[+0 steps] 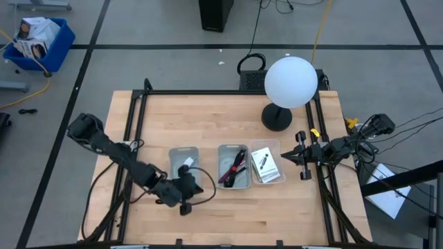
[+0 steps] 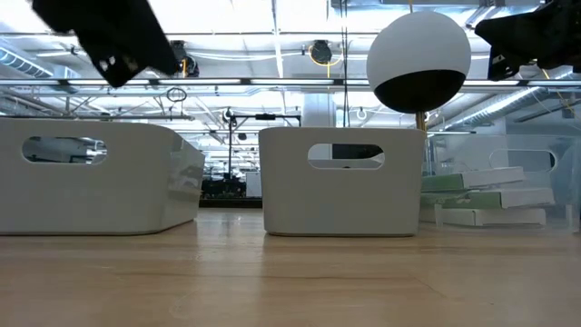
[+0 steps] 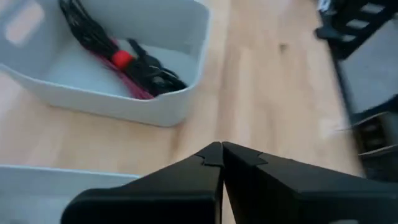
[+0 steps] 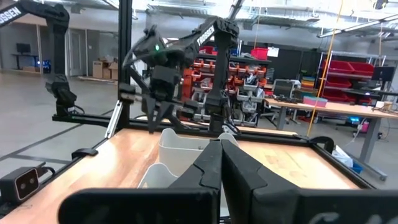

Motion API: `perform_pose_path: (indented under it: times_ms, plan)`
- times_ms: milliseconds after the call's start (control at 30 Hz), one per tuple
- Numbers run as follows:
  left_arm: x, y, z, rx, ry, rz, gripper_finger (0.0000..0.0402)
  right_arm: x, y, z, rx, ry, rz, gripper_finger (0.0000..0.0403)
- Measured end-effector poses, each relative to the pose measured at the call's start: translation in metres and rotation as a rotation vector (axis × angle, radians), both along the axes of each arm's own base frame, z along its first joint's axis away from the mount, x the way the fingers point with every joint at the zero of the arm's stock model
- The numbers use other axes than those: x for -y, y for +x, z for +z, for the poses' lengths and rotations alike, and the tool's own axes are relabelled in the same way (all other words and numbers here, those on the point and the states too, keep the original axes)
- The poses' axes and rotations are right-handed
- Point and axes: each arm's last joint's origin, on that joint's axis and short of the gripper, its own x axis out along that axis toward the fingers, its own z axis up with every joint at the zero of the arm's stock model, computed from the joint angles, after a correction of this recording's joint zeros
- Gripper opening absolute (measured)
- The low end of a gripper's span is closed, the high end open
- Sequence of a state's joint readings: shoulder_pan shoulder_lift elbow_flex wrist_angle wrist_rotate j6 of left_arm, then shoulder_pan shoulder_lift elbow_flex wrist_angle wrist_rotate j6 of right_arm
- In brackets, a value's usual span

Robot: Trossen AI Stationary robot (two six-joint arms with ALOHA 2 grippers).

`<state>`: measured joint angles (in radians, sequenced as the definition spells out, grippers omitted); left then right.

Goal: Pick and place items into bin
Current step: Return to Home Position

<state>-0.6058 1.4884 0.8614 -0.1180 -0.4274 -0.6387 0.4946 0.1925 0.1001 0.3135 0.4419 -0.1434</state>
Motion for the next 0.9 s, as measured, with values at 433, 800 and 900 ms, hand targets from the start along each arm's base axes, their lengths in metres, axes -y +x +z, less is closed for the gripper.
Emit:
perform_pose_path:
  times_ms: [433,800,900]
  plan:
    - [-0.035,0.023,0.010,0.183,0.457,-0.228,0.0007,0.000,0.001,0.003,0.034,-0.098,0.006,0.0000]
    - [-0.102,-0.005,0.100,0.484,0.764,-0.196,0.0003,0.000,0.000,0.008,0.088,-0.194,-0.019,0.0000]
    - [-0.107,-0.037,0.116,0.497,0.750,-0.176,0.0006,0.000,0.000,0.008,0.086,-0.159,-0.013,0.0000]
